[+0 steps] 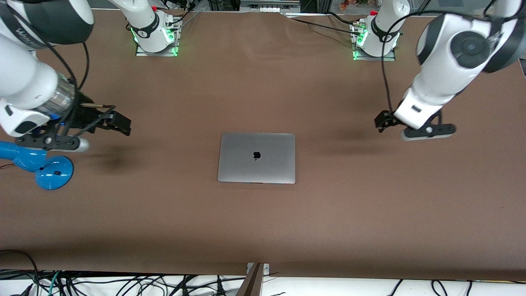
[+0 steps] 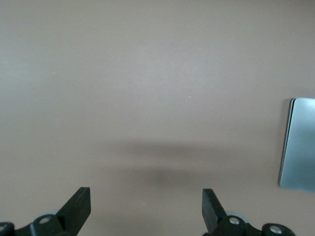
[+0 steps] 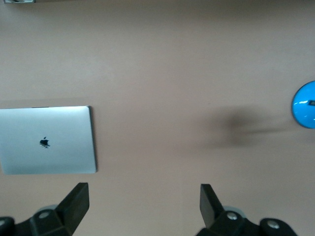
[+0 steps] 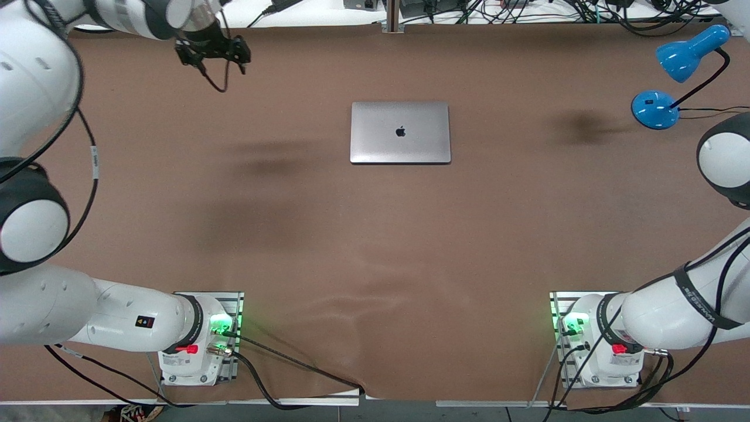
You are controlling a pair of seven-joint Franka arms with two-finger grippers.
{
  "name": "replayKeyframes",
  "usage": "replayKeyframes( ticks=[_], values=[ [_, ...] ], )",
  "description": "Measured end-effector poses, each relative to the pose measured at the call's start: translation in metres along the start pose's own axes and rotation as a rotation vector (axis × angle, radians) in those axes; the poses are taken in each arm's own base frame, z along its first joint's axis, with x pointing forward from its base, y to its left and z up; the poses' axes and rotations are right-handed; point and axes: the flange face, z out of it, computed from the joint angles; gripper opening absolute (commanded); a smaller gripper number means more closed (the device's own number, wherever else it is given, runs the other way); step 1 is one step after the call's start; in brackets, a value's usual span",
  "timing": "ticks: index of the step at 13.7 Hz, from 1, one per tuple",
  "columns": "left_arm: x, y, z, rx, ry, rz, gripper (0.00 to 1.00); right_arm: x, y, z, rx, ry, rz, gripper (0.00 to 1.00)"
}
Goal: Close laptop with both arms from behind
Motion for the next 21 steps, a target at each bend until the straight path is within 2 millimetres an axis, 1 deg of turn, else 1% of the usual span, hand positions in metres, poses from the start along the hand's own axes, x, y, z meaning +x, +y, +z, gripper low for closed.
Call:
replayKeyframes(
  ticks=[2,4,6,9,12,14,15,17,19,21],
  values=[
    [-0.012,-0.019,-0.028,-0.003,0.013,0.007,1.0,0.007,0.031,-0.002,0.015,0.0,0.017,1.0],
    [-0.028,-0.024,-0.048,-0.029,-0.007,-0.005,1.0,0.01,0.056,-0.006,0.01,0.008,0.023,1.0],
    [-0.039,-0.026,-0.061,-0.052,-0.031,-0.012,1.0,0.01,0.069,-0.012,-0.041,0.026,-0.031,1.0],
    [-0.041,-0.03,-0.082,-0.064,-0.018,-0.014,1.0,0.006,0.079,-0.019,-0.063,0.024,-0.084,1.0],
    [-0.03,-0.028,-0.096,-0.064,-0.035,-0.008,1.0,0.004,0.099,-0.022,-0.066,0.004,-0.104,1.0],
    [-0.012,-0.023,-0.102,-0.052,-0.064,-0.007,1.0,0.004,0.112,-0.017,-0.067,-0.015,-0.108,1.0],
    [-0.001,-0.019,-0.103,-0.047,-0.069,-0.006,1.0,0.003,0.115,-0.014,-0.062,-0.03,-0.111,1.0],
    [0.016,-0.013,-0.095,-0.04,-0.08,-0.003,1.0,-0.001,0.113,-0.009,-0.054,-0.074,-0.114,1.0],
    [0.024,-0.008,-0.09,-0.041,-0.077,0.0,1.0,-0.006,0.111,-0.006,-0.054,-0.113,-0.118,1.0],
    [0.026,-0.002,-0.092,-0.067,-0.06,0.014,1.0,-0.009,0.111,-0.004,-0.055,-0.135,-0.119,1.0]
  ],
)
